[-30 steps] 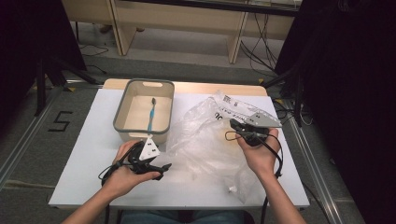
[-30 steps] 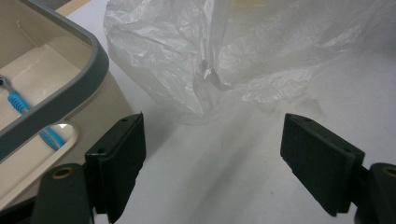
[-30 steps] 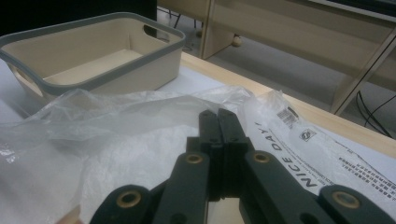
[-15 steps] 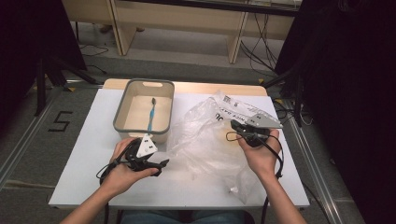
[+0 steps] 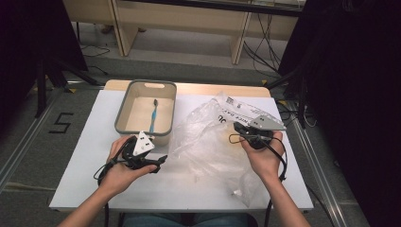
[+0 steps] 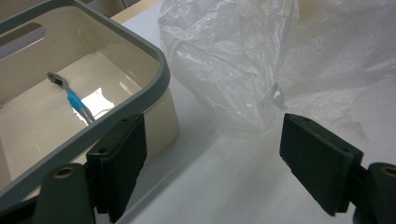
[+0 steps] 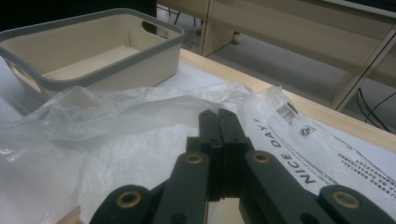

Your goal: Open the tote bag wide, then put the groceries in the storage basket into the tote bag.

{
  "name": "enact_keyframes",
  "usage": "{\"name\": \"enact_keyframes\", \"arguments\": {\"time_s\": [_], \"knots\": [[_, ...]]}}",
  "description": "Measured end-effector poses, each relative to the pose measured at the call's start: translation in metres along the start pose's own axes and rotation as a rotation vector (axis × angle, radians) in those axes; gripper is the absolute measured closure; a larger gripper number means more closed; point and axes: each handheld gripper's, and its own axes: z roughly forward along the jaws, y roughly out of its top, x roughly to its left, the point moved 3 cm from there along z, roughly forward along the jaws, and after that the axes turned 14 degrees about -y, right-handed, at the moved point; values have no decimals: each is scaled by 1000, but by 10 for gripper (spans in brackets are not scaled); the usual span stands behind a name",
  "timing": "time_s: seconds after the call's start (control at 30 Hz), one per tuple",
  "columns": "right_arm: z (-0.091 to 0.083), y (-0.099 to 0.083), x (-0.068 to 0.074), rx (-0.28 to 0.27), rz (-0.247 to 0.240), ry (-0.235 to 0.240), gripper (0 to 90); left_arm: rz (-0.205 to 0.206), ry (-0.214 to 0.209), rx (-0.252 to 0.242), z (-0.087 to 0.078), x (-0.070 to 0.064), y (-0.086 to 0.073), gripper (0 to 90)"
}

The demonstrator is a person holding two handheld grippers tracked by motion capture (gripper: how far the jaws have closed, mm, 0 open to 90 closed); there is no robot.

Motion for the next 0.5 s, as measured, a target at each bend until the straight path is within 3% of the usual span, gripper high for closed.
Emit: {"name": "enact_keyframes", "arguments": {"time_s": [0.5], "knots": [[0, 0, 0, 4, 3, 1, 900, -6, 7, 0, -1, 2, -1, 222]]}}
